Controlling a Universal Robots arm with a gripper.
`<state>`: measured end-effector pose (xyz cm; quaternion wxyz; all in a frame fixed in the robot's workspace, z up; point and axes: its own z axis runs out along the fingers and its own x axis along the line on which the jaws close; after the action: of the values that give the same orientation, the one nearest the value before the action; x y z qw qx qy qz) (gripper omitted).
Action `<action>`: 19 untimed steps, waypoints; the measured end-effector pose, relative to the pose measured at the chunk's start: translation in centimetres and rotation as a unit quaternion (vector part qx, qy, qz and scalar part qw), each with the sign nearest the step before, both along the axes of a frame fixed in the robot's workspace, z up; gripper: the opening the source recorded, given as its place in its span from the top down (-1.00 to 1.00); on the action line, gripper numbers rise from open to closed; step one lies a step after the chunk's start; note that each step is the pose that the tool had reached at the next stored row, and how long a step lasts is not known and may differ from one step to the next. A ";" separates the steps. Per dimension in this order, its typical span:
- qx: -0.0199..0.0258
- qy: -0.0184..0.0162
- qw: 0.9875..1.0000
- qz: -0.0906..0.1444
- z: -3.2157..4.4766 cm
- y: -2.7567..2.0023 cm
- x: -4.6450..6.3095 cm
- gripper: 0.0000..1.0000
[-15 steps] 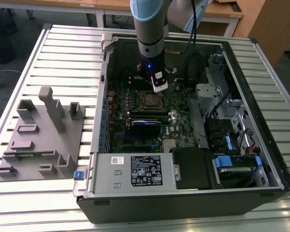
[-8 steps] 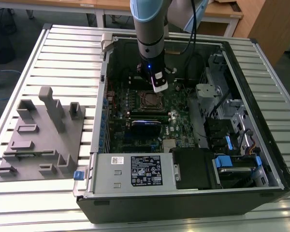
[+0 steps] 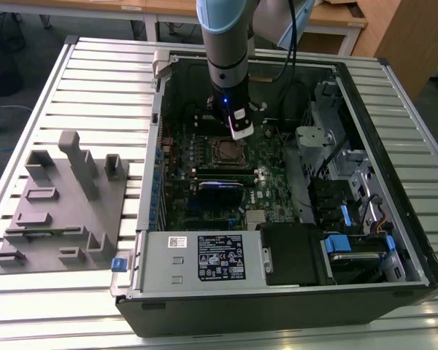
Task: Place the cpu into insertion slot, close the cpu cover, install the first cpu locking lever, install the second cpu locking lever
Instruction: 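Install the first cpu locking lever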
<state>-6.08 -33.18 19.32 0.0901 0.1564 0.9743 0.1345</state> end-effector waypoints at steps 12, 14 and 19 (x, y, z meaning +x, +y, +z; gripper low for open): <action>-0.005 -0.002 1.000 0.000 -0.10 0.00 0.0 0.80; -0.006 -0.002 1.000 0.000 -0.10 0.00 0.0 0.80; -0.006 -0.002 1.000 0.000 -0.07 0.25 0.0 0.80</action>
<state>-6.09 -32.93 19.24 0.0929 0.1557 0.9749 0.1292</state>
